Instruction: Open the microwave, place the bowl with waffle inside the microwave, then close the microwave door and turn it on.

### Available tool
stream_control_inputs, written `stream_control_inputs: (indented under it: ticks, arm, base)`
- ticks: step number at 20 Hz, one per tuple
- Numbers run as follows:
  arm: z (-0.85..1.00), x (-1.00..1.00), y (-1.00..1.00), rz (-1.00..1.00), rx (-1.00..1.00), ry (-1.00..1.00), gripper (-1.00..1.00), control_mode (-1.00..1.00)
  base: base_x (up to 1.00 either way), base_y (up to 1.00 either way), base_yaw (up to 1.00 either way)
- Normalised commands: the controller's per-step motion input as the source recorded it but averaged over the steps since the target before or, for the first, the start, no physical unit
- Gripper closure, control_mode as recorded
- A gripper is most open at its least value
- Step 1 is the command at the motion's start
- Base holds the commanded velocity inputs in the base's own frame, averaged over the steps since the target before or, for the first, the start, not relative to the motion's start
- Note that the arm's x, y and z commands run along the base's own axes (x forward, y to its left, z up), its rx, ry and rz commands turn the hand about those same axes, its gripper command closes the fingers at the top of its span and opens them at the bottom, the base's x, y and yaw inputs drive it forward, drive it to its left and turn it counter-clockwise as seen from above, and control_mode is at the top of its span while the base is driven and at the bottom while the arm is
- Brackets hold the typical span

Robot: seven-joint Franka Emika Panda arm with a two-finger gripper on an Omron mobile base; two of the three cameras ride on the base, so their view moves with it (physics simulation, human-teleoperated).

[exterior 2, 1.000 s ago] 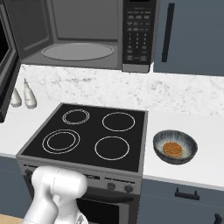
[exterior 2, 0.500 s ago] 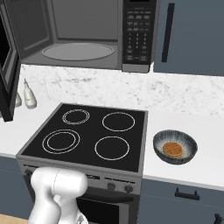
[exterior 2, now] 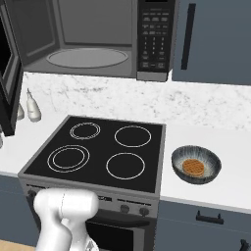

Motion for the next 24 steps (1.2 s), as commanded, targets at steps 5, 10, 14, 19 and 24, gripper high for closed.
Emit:
stream_control_inputs:
  ticks: [5, 10, 14, 19, 24]
  arm:
    - [-0.20, 0.86, -0.32, 0.49, 0.20, 0.24, -1.00, -1.00]
    - [-0.23, 0.99, -0.17, 0.57, 0.26, 0.17, -1.00, -1.00]
    - [-0.29, 0.79, -0.09, 0.58, 0.26, 0.01, -1.00, -1.00]
    - [-0.24, 0.50, 0.02, 0.33, 0.03, 0.14, -1.00, -1.00]
    - [-0.14, 0.57, 0.18, 0.11, 0.00, 0.12, -1.00, -1.00]
  base:
    - [0.00, 0.00, 0.00]
    - [0.00, 0.00, 0.00]
    - [0.00, 0.00, 0.00]
    - [0.00, 0.00, 0.00]
    - [0.00, 0.00, 0.00]
